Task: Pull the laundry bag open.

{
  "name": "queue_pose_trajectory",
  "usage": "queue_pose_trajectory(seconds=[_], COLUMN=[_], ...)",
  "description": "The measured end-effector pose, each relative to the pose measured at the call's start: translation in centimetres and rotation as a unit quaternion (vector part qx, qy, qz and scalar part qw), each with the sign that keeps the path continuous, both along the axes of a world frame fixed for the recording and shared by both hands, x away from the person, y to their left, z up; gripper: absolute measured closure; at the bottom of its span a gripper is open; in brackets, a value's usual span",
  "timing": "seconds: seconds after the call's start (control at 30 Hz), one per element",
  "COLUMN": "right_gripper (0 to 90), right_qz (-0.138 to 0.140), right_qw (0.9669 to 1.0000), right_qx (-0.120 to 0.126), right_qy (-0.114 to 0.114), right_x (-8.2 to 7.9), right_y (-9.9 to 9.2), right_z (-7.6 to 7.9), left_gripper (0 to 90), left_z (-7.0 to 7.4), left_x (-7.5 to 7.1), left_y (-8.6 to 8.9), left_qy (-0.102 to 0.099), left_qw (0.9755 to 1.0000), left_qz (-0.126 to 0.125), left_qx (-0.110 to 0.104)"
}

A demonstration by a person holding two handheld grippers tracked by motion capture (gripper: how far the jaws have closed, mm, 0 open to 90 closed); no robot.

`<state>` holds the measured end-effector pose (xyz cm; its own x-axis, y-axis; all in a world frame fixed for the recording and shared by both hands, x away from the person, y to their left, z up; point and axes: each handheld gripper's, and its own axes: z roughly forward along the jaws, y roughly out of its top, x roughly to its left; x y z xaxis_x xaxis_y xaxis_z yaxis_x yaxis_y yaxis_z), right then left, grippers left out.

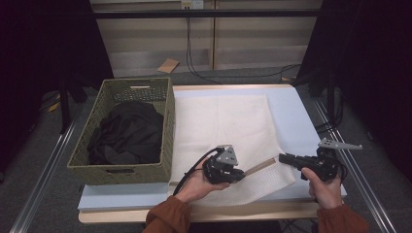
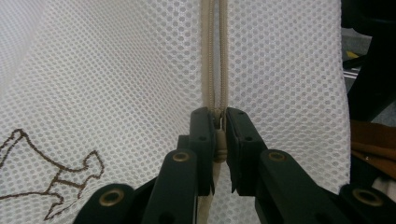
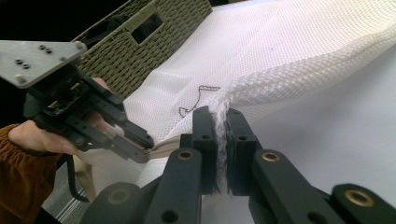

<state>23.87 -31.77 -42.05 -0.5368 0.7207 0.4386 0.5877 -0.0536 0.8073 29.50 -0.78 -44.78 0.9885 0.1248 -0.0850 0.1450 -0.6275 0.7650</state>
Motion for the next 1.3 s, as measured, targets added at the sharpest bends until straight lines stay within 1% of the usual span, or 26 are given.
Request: queue_pose_trajectory(seconds=[0.07,0.1,0.13,0.17,0.23,0.27,0.3,0.33,0.37,0.4,0.43,0.47,0.5,0.53,0.6,0.7,0.73,0.8,0.9,0.93,0.97,1.0,1.03,1.07,1.13,1.3], right_gripper=[84.9,84.9,84.9,84.9,84.9,84.9,84.8,84.9,84.9,84.9,84.9,84.9,85.0,84.9,85.0,85.0,84.9,84.9,84.9,85.0,84.9,84.9,84.9,85.0,84.9,84.9], right_qz=[0.001,0.003,0.005,0.007,0.01,0.01,0.011,0.01,0.01,0.009,0.007,0.007,0.001,-0.007,-0.006,-0.005,-0.005,-0.006,-0.005,-0.006,-0.005,-0.006,-0.006,-0.005,-0.007,-0.008], right_qw=[1.0,1.0,1.0,0.9999,0.9999,0.9999,0.9999,0.9999,0.9999,0.9999,1.0,1.0,1.0,1.0,0.9999,1.0,1.0,1.0,1.0,1.0,1.0,1.0,1.0,1.0,0.9999,0.9999], right_qx=[0.001,0.001,0.003,0.006,0.004,0.006,0.006,0.005,0.003,0.001,-0.001,0.0,-0.003,-0.002,0.001,0.0,-0.001,-0.001,-0.002,-0.003,-0.002,-0.002,-0.002,-0.001,-0.002,-0.002], right_qy=[-0.003,-0.006,-0.007,-0.008,-0.007,-0.007,-0.006,-0.007,-0.008,-0.006,-0.006,-0.002,-0.005,-0.006,-0.009,-0.004,-0.004,-0.005,-0.007,-0.006,-0.006,-0.007,-0.007,-0.007,-0.007,-0.007], right_x=[-0.1,-0.1,-0.1,-0.1,-0.1,-0.2,-0.2,-0.2,-0.2,-0.2,-0.2,-0.2,-0.2,-0.2,-0.1,-0.3,-0.2,-0.2,-0.3,-0.3,-0.3,-0.3,-0.3,-0.3,-0.4,-0.4], right_y=[0.1,0.0,0.0,-0.1,-0.1,-0.1,-0.1,-0.2,-0.2,-0.2,-0.2,-0.1,-0.1,-0.2,-0.5,-0.4,-0.4,-0.5,-0.5,-0.5,-0.5,-0.5,-0.5,-0.5,-0.5,-0.5], right_z=[0.1,0.2,0.2,0.1,0.1,0.0,0.0,0.0,0.0,0.0,0.0,0.0,0.0,0.1,0.3,0.1,0.1,0.1,0.2,0.1,0.1,0.1,0.1,0.1,0.1,0.2], left_gripper=[81.6,81.5,81.5,81.5,81.4,81.5,81.5,81.5,81.6,81.7,81.8,81.9,81.9,81.9,82.0,81.9,81.9,81.9,81.9,81.9,81.9,81.9,81.9,81.9,81.9,81.9], left_z=[-0.2,-0.2,-0.3,-0.3,-0.2,0.0,-0.1,0.1,0.3,0.3,0.4,0.4,0.3,0.1,-0.1,-0.2,-0.2,-0.2,0.0,0.0,-0.2,-0.1,0.0,-0.3,-0.3,-0.3], left_x=[0.3,0.3,0.6,0.5,0.6,0.6,0.5,0.5,0.5,0.4,0.3,0.3,0.2,0.1,0.3,0.3,0.2,0.1,0.2,0.2,0.2,0.3,0.2,0.2,0.2,0.2], left_y=[-0.1,-0.3,-0.3,-0.4,-0.5,-0.6,-0.6,-0.5,-0.4,-0.4,-0.3,-0.3,-0.3,-0.2,0.0,0.2,0.3,0.4,0.7,0.8,0.9,1.0,1.2,1.2,1.5,1.8], left_qy=[0.009,0.019,0.015,0.019,0.016,0.012,0.011,0.009,0.001,-0.001,-0.005,-0.01,-0.02,-0.017,-0.011,-0.01,-0.012,-0.014,-0.017,-0.017,-0.016,-0.017,-0.016,-0.01,-0.013,-0.014], left_qw=[0.9999,0.9998,0.9999,0.9998,0.9999,0.9998,0.9999,0.9998,0.9996,0.9997,0.9996,0.9991,0.9985,0.9988,0.999,0.9989,0.9992,0.9992,0.9986,0.9988,0.999,0.9987,0.9979,0.9989,0.9986,0.999], left_qz=[0.002,0.009,-0.002,0.002,-0.005,-0.006,-0.007,-0.008,-0.014,-0.014,-0.013,-0.018,-0.017,-0.009,-0.013,-0.01,-0.006,-0.005,-0.011,-0.004,-0.006,-0.008,-0.007,-0.002,-0.002,0.002], left_qx=[-0.003,-0.001,0.001,0.004,0.004,0.016,0.01,0.016,0.024,0.021,0.025,0.038,0.048,0.044,0.041,0.044,0.037,0.037,0.049,0.047,0.043,0.048,0.062,0.045,0.051,0.043])
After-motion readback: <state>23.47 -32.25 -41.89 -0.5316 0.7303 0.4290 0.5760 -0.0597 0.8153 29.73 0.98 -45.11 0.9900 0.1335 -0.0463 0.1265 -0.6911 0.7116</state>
